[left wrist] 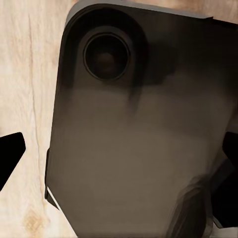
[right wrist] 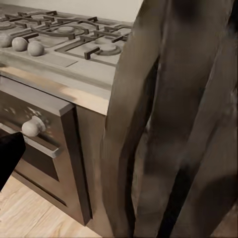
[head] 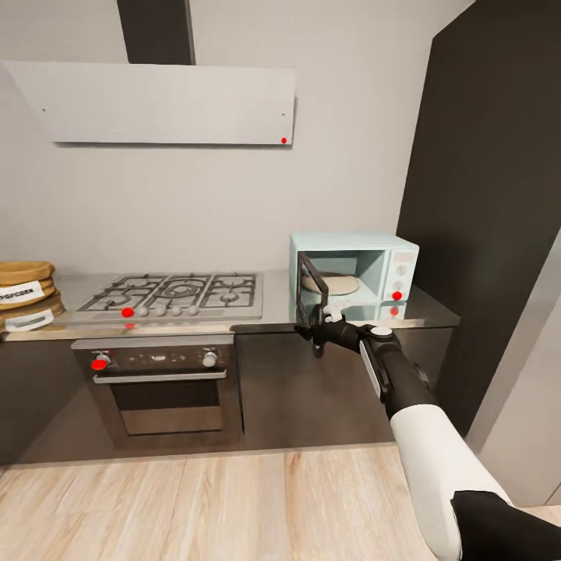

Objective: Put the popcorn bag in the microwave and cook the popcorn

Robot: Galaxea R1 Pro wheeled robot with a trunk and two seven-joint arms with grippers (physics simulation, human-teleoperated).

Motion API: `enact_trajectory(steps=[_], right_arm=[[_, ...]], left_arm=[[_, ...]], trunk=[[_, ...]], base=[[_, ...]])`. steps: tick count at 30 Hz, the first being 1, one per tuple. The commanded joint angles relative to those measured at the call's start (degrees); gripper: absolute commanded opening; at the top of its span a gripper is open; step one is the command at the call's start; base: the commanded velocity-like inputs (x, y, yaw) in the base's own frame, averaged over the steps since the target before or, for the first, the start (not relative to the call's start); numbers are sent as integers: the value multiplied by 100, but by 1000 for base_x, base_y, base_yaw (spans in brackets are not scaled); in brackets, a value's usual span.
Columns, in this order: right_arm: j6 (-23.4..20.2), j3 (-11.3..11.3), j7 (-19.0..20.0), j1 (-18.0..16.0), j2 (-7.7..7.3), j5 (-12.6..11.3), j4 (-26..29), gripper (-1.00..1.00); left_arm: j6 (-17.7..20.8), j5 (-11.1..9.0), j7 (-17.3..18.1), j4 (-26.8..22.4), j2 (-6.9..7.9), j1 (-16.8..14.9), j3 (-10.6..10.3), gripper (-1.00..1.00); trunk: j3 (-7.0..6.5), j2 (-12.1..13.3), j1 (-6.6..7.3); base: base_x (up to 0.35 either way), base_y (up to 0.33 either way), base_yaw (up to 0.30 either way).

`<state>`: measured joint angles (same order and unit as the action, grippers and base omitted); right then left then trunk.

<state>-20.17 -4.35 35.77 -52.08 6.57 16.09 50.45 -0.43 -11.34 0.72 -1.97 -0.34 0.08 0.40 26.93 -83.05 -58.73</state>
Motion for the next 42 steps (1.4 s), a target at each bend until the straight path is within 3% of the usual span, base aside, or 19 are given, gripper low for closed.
enact_trajectory(steps=[1, 8, 21, 42], right_arm=[[-32, -31, 53, -4, 11, 35, 8, 100], [-55, -31, 45, -4, 3, 35, 9, 100], [-76, -38, 52, -4, -6, 35, 15, 100], [-90, -30, 56, -4, -73, 2, 190, 100]], left_arm=[[-3, -37, 7, -5, 1, 1, 0, 100], [-7, -36, 7, -5, 8, 1, -4, 100], [-3, -35, 7, -5, 6, 1, -4, 100], [-8, -35, 7, 1, 4, 1, -4, 100]], trunk=[[6, -3, 0], [6, -3, 0], [6, -3, 0], [6, -3, 0]], base=[[0, 278, 0], [0, 216, 0], [-5, 8, 0], [-315, 0, 0]])
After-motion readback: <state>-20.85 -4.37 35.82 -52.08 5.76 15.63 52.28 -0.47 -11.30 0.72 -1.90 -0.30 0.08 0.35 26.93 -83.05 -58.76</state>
